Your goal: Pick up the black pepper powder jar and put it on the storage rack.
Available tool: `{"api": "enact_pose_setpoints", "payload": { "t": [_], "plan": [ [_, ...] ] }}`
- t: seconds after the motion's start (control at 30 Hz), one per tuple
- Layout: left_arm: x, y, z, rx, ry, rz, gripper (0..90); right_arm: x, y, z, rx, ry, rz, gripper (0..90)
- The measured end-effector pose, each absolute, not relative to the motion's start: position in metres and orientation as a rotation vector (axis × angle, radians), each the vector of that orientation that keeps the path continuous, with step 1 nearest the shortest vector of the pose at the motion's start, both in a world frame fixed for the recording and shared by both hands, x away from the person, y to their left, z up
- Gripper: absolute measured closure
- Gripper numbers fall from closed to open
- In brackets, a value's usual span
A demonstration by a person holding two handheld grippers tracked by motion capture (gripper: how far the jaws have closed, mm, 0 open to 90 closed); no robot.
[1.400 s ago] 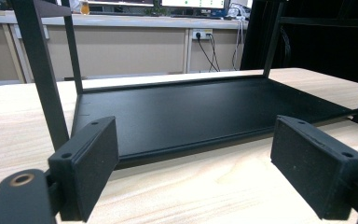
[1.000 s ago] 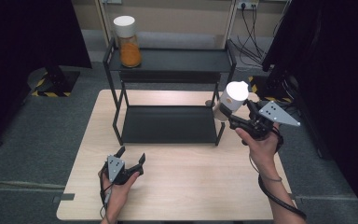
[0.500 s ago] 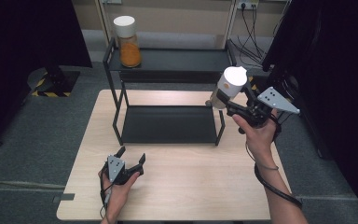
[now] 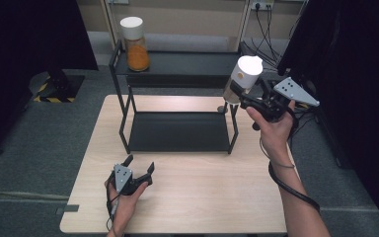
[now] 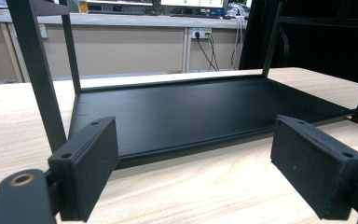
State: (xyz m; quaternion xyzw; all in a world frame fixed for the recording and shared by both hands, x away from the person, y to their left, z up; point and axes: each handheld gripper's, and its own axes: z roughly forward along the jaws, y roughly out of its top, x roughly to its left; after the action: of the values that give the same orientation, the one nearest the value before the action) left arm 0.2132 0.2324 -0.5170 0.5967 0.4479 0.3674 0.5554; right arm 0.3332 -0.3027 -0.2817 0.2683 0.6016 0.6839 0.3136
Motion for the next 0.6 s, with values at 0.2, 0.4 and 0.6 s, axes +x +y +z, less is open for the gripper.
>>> {"api": "enact_pose_setpoints", "payload": {
  "t": [0.2, 0.4, 0.6],
  "plan": [
    [0.213, 0.232, -0.517, 1.409, 1.058, 0.868, 14.3, 0.338, -0.299, -0.272, 0.709, 1.579, 1.809, 30.8],
    [0.213, 0.232, -0.517, 1.405, 1.06, 0.866, 14.3, 0.347, -0.292, -0.262, 0.723, 1.572, 1.795, 30.8],
    [0.213, 0.233, -0.517, 1.405, 1.06, 0.864, 14.3, 0.357, -0.286, -0.253, 0.751, 1.561, 1.78, 30.8]
  ]
}}
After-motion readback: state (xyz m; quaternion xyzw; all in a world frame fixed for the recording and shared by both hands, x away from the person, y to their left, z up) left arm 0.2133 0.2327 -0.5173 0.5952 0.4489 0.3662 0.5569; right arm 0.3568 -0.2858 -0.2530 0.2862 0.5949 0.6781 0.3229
